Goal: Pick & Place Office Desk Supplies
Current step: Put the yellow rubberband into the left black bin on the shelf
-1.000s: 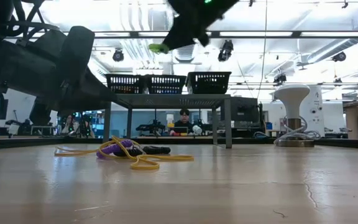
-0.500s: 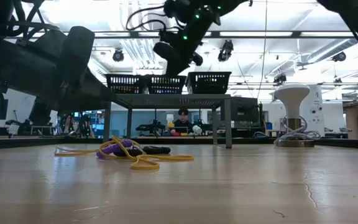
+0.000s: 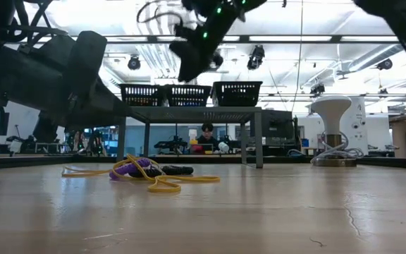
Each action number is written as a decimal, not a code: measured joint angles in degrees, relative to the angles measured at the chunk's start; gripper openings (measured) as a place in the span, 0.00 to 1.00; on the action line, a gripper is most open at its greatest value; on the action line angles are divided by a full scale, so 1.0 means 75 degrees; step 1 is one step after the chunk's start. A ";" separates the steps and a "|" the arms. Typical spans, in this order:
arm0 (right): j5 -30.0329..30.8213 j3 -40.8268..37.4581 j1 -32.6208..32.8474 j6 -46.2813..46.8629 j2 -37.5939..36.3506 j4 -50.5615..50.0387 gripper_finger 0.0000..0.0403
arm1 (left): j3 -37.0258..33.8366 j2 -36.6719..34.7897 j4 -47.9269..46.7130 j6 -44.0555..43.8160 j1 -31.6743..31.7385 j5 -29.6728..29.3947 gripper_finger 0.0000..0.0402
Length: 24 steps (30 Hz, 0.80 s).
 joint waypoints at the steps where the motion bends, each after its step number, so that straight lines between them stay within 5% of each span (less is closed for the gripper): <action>1: 0.0040 -0.0040 0.0063 -0.0020 -0.0141 -0.0040 0.38 | -0.0002 0.0000 0.0003 0.0000 -0.0002 0.0022 0.32; 6: 0.0139 -0.0863 0.0833 -0.0100 -0.1142 -0.0149 0.41 | -0.0002 0.0001 0.0005 -0.0023 -0.0002 0.0126 0.32; 13: 0.0299 -0.3824 0.2637 0.0279 -0.3037 0.0864 0.37 | -0.0002 0.0000 0.0071 -0.0063 -0.0005 0.0207 0.32; 24: 0.0240 -0.8860 0.4288 0.2122 -0.4307 0.5816 0.34 | 0.0037 0.0002 0.0276 -0.0174 0.0004 -0.0244 0.32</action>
